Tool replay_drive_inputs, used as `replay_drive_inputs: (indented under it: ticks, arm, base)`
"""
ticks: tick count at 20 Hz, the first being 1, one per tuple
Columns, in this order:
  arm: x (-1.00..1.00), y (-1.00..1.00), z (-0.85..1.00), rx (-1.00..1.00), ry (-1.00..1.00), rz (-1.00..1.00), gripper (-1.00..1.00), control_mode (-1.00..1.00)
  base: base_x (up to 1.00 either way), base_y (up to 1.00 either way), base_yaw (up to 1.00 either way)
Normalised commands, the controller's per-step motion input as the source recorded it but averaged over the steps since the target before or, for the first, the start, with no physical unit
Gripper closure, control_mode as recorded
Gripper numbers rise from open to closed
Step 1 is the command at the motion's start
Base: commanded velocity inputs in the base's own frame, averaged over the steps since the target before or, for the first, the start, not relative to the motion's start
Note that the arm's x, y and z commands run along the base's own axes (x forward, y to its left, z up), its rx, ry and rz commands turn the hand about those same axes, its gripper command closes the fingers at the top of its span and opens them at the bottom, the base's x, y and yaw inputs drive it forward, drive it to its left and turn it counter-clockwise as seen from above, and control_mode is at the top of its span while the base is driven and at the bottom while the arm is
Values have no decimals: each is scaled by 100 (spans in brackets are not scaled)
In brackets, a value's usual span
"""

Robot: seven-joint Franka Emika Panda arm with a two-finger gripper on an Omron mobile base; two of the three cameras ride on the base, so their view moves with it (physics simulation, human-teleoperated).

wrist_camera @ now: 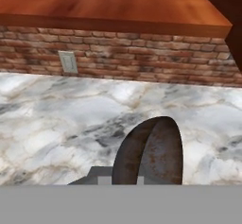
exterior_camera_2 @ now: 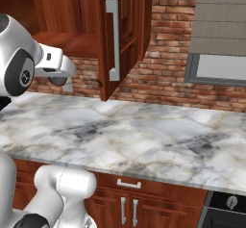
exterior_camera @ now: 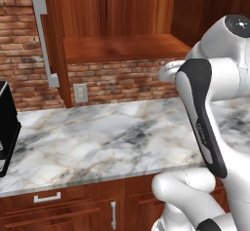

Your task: Open the cabinet and move the ladle to the pot. Then close the cabinet.

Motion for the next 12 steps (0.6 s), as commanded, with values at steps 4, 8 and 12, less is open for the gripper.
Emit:
replay_drive_inputs:
  ticks: [4,8,12]
  arm:
    - [-21,-10,0,0,1,0,100,-100]
    - [-14,-16,0,0,1,0,100,-100]
    - [-7,-16,0,0,0,0,100,-100]
  base:
    - [0,0,0]
    - [0,0,0]
    - [0,0,0]
